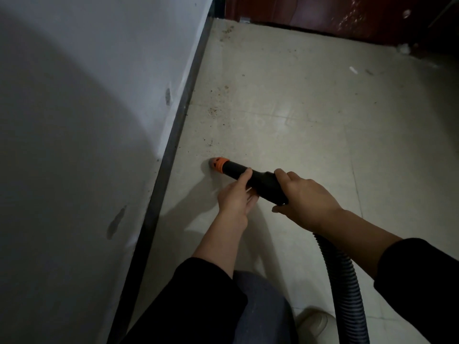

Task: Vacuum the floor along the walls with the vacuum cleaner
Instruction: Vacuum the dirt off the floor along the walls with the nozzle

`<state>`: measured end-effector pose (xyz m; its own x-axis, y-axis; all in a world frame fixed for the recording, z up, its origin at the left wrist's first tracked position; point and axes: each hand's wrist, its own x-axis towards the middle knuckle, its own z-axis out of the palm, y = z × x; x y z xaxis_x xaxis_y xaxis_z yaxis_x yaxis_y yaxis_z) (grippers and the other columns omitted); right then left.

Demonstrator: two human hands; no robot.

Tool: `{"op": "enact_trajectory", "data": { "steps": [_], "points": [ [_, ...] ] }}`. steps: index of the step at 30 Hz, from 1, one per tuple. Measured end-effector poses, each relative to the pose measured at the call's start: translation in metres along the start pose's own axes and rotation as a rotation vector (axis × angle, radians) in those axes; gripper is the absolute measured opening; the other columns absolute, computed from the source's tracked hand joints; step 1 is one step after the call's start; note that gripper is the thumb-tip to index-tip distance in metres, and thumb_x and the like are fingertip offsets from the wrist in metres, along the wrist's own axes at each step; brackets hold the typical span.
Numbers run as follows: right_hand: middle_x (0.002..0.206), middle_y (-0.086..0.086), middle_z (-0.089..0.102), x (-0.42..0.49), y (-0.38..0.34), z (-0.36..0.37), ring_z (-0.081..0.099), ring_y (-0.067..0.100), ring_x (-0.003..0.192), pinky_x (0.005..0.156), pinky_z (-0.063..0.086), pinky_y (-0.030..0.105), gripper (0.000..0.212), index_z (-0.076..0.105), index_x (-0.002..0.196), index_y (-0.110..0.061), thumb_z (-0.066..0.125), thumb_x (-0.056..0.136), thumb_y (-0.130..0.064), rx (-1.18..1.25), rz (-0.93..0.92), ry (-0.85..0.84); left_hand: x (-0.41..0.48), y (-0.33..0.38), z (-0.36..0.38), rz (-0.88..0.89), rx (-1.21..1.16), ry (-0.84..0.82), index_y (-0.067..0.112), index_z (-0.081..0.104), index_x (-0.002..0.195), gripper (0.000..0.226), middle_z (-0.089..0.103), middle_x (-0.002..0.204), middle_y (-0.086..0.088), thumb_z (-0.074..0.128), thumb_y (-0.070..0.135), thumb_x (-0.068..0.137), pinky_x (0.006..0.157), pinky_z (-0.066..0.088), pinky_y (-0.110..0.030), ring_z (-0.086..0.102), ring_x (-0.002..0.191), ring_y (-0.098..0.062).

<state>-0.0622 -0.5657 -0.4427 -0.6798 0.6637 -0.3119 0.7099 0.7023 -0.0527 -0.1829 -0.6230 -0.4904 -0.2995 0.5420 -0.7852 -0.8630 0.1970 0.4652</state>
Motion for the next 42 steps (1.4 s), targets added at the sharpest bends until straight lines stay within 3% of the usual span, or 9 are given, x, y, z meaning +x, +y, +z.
{"op": "enact_trajectory", "data": {
  "steps": [4, 11, 20, 26, 33, 38, 42],
  "points": [
    [0.118, 0.007, 0.054, 0.000, 0.006, 0.000, 0.061, 0.030, 0.093, 0.073, 0.050, 0.037, 0.063, 0.033, 0.134, -0.015, 0.069, 0.087, -0.037, 0.006, 0.016, 0.002, 0.002, -0.003, 0.006, 0.000, 0.013, -0.014, 0.007, 0.061, 0.112, 0.027, 0.070, 0.098, -0.010, 0.071, 0.020, 0.090, 0.067, 0.058, -0.024, 0.068, 0.080, -0.014],
    [0.118, 0.007, 0.055, 0.007, 0.014, -0.003, 0.061, 0.030, 0.095, 0.071, 0.046, 0.035, 0.061, 0.034, 0.133, -0.015, 0.069, 0.087, -0.037, 0.012, 0.024, 0.012, 0.008, -0.001, 0.017, 0.016, 0.031, -0.025, 0.006, 0.060, 0.117, 0.033, 0.071, 0.097, -0.009, 0.071, 0.021, 0.089, 0.064, 0.058, -0.022, 0.069, 0.083, -0.015],
    [0.118, 0.009, 0.055, 0.021, 0.008, -0.005, 0.060, 0.031, 0.096, 0.075, 0.049, 0.037, 0.062, 0.036, 0.131, -0.013, 0.070, 0.086, -0.037, 0.027, 0.003, 0.012, 0.017, 0.008, 0.014, 0.049, 0.030, 0.011, 0.008, 0.063, 0.109, 0.027, 0.072, 0.097, -0.010, 0.073, 0.022, 0.088, 0.066, 0.059, -0.023, 0.070, 0.084, -0.015],
    [0.117, 0.009, 0.055, 0.029, -0.004, -0.006, 0.060, 0.030, 0.097, 0.076, 0.050, 0.037, 0.062, 0.036, 0.131, -0.013, 0.071, 0.085, -0.035, 0.047, -0.014, 0.005, 0.018, 0.019, 0.006, 0.053, 0.019, 0.040, 0.003, 0.062, 0.118, 0.038, 0.072, 0.103, -0.012, 0.073, 0.022, 0.087, 0.057, 0.058, -0.021, 0.070, 0.082, -0.015],
    [0.117, 0.010, 0.055, 0.040, -0.018, -0.007, 0.060, 0.032, 0.097, 0.069, 0.041, 0.032, 0.062, 0.036, 0.131, -0.012, 0.071, 0.085, -0.035, 0.049, -0.045, 0.010, 0.018, 0.034, -0.003, 0.045, -0.003, 0.058, 0.001, 0.059, 0.125, 0.043, 0.071, 0.101, -0.012, 0.072, 0.021, 0.089, 0.054, 0.057, -0.020, 0.068, 0.073, -0.014],
    [0.117, 0.010, 0.055, 0.049, -0.025, -0.004, 0.061, 0.031, 0.096, 0.072, 0.046, 0.035, 0.065, 0.036, 0.133, -0.012, 0.072, 0.085, -0.036, 0.083, -0.060, 0.012, 0.022, 0.044, -0.005, 0.055, 0.020, 0.095, 0.000, 0.058, 0.128, 0.046, 0.069, 0.113, -0.014, 0.071, 0.022, 0.089, 0.049, 0.055, -0.019, 0.066, 0.073, -0.014],
    [0.117, 0.010, 0.055, 0.059, -0.026, -0.003, 0.061, 0.031, 0.097, 0.073, 0.047, 0.035, 0.064, 0.037, 0.132, -0.012, 0.073, 0.084, -0.036, 0.109, -0.076, 0.009, 0.027, 0.051, -0.007, 0.061, 0.033, 0.118, -0.001, 0.058, 0.125, 0.043, 0.069, 0.106, -0.012, 0.071, 0.020, 0.089, 0.044, 0.053, -0.018, 0.065, 0.070, -0.014]
  ]
}}
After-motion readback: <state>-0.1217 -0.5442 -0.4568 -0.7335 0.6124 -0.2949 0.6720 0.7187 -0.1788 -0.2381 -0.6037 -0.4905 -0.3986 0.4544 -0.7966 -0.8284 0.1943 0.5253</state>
